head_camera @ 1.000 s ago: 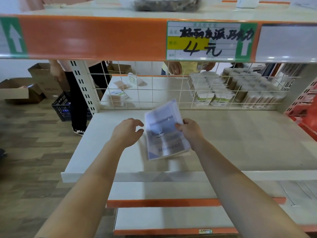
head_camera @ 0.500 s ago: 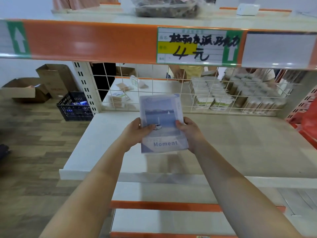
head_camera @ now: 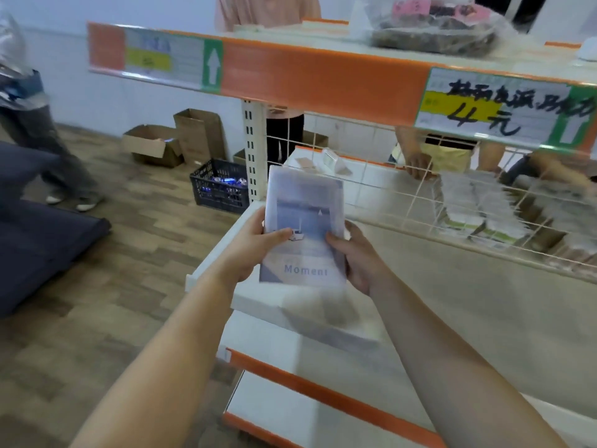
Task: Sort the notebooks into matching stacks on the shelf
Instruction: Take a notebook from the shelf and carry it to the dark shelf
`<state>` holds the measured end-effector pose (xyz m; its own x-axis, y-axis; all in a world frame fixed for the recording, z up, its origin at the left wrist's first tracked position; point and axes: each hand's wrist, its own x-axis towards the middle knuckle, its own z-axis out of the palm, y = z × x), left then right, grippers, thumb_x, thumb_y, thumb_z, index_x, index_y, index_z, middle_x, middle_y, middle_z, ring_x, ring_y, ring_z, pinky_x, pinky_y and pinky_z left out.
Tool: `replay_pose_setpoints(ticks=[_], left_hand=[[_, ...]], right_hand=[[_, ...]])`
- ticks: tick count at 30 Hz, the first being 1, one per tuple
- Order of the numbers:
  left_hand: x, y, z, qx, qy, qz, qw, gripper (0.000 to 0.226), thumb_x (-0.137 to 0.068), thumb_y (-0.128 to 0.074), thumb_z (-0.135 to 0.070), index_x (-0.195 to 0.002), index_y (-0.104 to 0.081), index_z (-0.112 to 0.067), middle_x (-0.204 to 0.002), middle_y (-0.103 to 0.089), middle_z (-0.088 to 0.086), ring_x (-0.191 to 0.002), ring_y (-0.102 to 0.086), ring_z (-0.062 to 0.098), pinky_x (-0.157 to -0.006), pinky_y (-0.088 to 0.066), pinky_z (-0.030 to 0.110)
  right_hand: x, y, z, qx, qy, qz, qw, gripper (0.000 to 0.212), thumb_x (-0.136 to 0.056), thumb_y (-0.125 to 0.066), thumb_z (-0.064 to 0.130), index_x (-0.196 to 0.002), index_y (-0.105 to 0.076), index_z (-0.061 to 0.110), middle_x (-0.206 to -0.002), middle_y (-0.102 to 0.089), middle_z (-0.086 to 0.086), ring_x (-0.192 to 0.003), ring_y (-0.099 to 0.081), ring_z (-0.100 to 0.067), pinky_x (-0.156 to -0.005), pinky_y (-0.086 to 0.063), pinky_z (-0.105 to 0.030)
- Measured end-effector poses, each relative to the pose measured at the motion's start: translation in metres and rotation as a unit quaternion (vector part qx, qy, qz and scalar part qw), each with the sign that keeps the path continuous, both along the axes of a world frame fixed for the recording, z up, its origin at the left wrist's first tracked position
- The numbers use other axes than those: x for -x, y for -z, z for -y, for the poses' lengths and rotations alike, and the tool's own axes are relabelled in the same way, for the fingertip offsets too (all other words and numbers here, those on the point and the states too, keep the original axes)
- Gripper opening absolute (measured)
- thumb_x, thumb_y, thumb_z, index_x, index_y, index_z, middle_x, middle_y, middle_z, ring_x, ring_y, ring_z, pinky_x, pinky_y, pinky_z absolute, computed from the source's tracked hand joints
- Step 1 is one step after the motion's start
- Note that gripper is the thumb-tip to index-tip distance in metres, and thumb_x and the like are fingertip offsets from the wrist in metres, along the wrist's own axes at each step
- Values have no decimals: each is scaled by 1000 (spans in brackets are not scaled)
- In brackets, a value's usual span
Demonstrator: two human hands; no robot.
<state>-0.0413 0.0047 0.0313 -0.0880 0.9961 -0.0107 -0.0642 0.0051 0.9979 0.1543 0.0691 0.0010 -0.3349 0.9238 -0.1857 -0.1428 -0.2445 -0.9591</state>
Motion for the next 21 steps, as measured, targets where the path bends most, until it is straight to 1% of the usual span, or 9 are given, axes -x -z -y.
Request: replay_pose_setpoints(ticks=[3, 6, 8, 11, 13, 15, 18, 19, 21], left_hand=[[41, -1, 25, 16, -67, -51, 996, 35, -86, -69, -16, -116, -52, -21, -107, -68, 7, -90, -70, 23, -69, -59, 39], [89, -2, 54, 31, -119, -82, 989, 40, -83, -71, -25, -118, -53, -22, -109, -68, 2, -94, -69, 22, -77, -58, 45], [125, -1, 77, 44, -150, -98, 983, 41, -84, -70, -32, -120, -53, -23, -109, -68, -1, -94, -69, 18, -76, -59, 42], [183, 2, 116, 80, -208, -164, 961, 27, -88, -61, -42, -108, -58, -24, -105, -68, -1, -88, -68, 17, -68, -57, 34], [224, 6, 147, 89, -257, -212, 939, 17, -93, -54, -42, -98, -59, -26, -102, -68, 1, -81, -67, 14, -64, -53, 29], [262, 8, 183, 103, -294, -281, 908, 14, -93, -52, -42, -95, -60, -31, -97, -68, -5, -80, -66, 10, -65, -50, 27], [316, 12, 238, 150, -333, -382, 849, 22, -92, -52, -42, -106, -61, -27, -91, -63, -12, -87, -61, 10, -68, -43, 26], [333, 14, 256, 167, -343, -409, 829, 25, -92, -52, -41, -110, -61, -25, -93, -63, -10, -91, -60, 13, -71, -43, 27], [362, 18, 290, 203, -357, -454, 790, 29, -93, -52, -38, -116, -59, -22, -103, -65, -5, -100, -60, 17, -80, -47, 31]], right_hand=[[46, -4, 6, -15, -61, 13, 998, 30, -96, -54, 9, -126, -53, 6, -117, -66, -17, -103, -65, -36, -87, -54, -48], [102, -11, 20, -15, -92, -6, 996, 26, -97, -51, 4, -123, -53, 4, -107, -67, -16, -87, -68, -31, -75, -58, -44], [142, -15, 31, -15, -117, -1, 993, 24, -97, -51, 4, -121, -52, 5, -105, -67, -17, -83, -67, -30, -69, -59, -43], [204, -17, 51, -22, -147, 10, 989, 27, -97, -50, 2, -123, -50, 7, -108, -65, -17, -85, -65, -32, -71, -58, -44], [246, -17, 67, -23, -159, 18, 987, 27, -97, -50, 2, -123, -51, 8, -106, -65, -16, -83, -66, -30, -67, -57, -41], [289, -14, 83, -27, -172, 25, 984, 22, -96, -51, 2, -117, -52, 8, -105, -65, -16, -79, -66, -27, -63, -58, -38], [353, -8, 112, -22, -204, 28, 978, 16, -96, -51, 0, -109, -53, 10, -106, -63, -17, -77, -65, -25, -68, -58, -43], [374, -5, 123, -19, -216, 30, 976, 17, -96, -51, 0, -111, -52, 9, -107, -63, -19, -76, -64, -25, -71, -57, -45], [413, 0, 145, -22, -242, 38, 969, 17, -96, -51, -1, -111, -50, 8, -106, -62, -19, -72, -64, -23, -69, -56, -44]])
